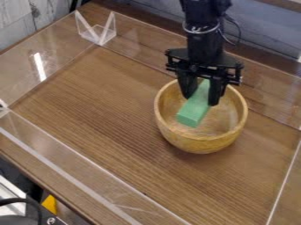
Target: Put the green block in the brown bowl
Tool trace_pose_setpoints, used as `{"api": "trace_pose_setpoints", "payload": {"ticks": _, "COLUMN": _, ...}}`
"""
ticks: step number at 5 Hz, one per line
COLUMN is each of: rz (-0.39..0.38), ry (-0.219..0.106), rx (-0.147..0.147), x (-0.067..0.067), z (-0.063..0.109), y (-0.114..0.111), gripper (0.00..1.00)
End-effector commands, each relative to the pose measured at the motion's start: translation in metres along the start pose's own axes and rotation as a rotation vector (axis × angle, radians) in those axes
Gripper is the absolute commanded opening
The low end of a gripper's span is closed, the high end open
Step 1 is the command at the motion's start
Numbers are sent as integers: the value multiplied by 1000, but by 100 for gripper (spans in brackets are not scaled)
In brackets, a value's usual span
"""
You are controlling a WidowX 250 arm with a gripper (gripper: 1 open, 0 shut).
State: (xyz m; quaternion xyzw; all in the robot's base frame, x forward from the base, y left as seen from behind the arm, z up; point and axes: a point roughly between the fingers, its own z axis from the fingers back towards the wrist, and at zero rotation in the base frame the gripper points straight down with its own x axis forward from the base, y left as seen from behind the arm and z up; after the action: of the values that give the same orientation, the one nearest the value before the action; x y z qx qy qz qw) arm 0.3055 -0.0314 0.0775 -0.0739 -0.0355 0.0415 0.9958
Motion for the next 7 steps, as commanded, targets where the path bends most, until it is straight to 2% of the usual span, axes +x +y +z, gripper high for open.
{"api": "trace_pose_setpoints", "payload": {"ticks": 1, "rz": 2, "ry": -53, "rx": -6, "x": 16, "z": 13, "y": 1, "gripper": 0}}
{"api": "trace_pose_setpoints", "payload": {"ticks": 6, "rz": 25, "ry": -49, "rx": -2, "x": 35, "z": 13, "y": 8, "gripper": 0}}
{"api": "trace_pose_setpoints", "payload": {"ticks": 7, "rz": 29, "ry": -49, "rx": 3, "x": 35, "z": 17, "y": 8, "gripper": 100}}
